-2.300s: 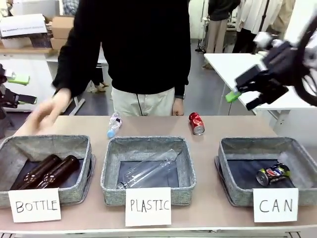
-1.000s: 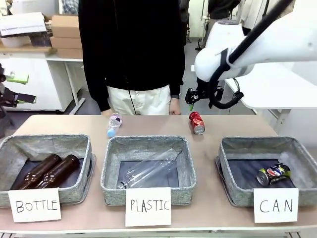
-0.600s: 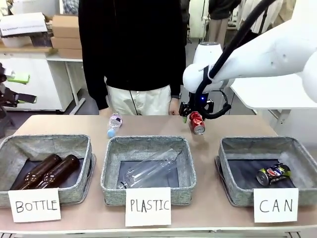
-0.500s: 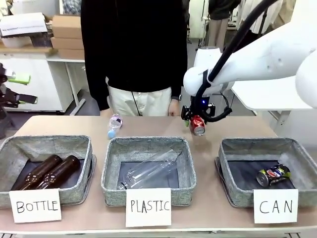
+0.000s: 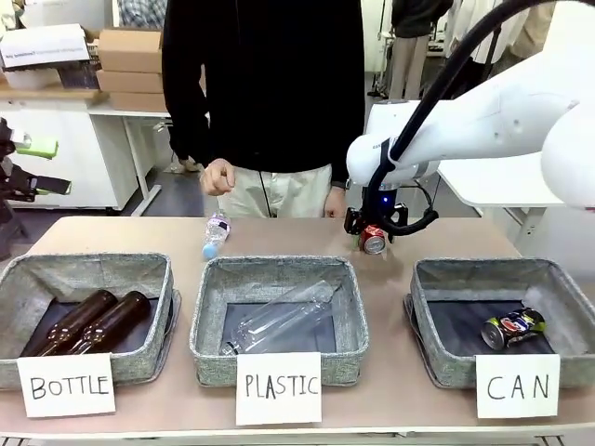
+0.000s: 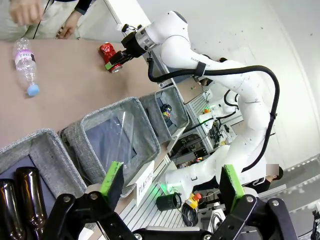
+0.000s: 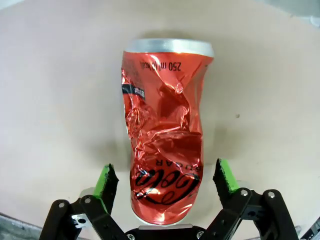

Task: Sort the can waste into the basket.
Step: Pick up the can waste from the table and place it in the right Fabric basket.

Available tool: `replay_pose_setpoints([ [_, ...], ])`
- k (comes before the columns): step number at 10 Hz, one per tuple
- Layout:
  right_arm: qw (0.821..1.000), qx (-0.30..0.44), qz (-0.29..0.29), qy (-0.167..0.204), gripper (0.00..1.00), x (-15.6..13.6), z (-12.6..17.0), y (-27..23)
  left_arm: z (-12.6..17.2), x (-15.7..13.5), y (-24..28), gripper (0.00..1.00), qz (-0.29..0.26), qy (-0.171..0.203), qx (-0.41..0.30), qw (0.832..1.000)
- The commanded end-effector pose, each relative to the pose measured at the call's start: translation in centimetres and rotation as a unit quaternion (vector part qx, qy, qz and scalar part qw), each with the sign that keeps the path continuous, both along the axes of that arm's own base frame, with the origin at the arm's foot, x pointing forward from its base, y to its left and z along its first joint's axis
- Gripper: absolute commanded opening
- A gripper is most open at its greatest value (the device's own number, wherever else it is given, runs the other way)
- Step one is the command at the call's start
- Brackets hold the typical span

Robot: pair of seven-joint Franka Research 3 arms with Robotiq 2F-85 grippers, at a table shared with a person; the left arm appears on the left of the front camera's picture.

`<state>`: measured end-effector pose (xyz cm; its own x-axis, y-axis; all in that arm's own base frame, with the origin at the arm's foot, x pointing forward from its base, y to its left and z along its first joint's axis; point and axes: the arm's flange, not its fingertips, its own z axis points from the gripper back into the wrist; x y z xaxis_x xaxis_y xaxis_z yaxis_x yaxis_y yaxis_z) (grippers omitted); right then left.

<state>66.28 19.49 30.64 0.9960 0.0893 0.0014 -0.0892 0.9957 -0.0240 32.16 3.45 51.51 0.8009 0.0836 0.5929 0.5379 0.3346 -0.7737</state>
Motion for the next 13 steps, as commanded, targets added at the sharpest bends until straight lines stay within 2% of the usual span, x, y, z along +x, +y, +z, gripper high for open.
replay_pose_setpoints([
  [1,1.0,-0.003,-0.016,-0.006,1.0,0.71,0.59,0.13,0.24,-0.18,0.13,1.0,-0.005,0.001,-0.003,1.0],
  [2,1.0,-0.002,-0.015,-0.001,1.0,0.71,0.53,0.13,0.24,-0.18,0.13,1.0,-0.005,0.001,-0.003,1.0],
  [3,1.0,-0.001,-0.006,0.003,0.94,0.63,0.63,0.19,0.24,-0.18,0.13,1.0,-0.005,0.001,-0.003,1.0],
  [4,1.0,0.003,-0.003,0.012,0.4,0.67,0.63,0.15,0.24,-0.18,0.13,1.0,-0.005,0.001,-0.003,1.0],
  [5,1.0,0.005,-0.002,0.013,0.34,0.68,0.57,0.08,0.24,-0.18,0.13,1.0,-0.005,0.001,-0.003,1.0],
  [6,1.0,0.0,-0.004,0.017,0.35,0.71,0.36,0.0,0.24,-0.18,0.13,1.0,-0.005,0.001,-0.003,1.0],
  [7,1.0,0.001,-0.002,0.02,0.0,0.7,0.22,-0.05,0.24,-0.18,0.13,1.0,-0.005,0.001,-0.003,1.0],
  [10,1.0,0.004,-0.01,0.028,0.03,0.84,0.17,-0.09,0.24,-0.18,0.13,1.0,-0.005,0.001,-0.003,1.0],
  [11,0.999,0.008,-0.025,0.031,0.0,0.96,0.05,-0.19,0.24,-0.18,0.13,1.0,-0.005,0.001,-0.003,1.0],
  [13,0.999,0.015,-0.021,0.031,0.0,0.92,0.36,-0.34,0.24,-0.18,0.13,1.0,-0.005,0.001,-0.003,1.0],
])
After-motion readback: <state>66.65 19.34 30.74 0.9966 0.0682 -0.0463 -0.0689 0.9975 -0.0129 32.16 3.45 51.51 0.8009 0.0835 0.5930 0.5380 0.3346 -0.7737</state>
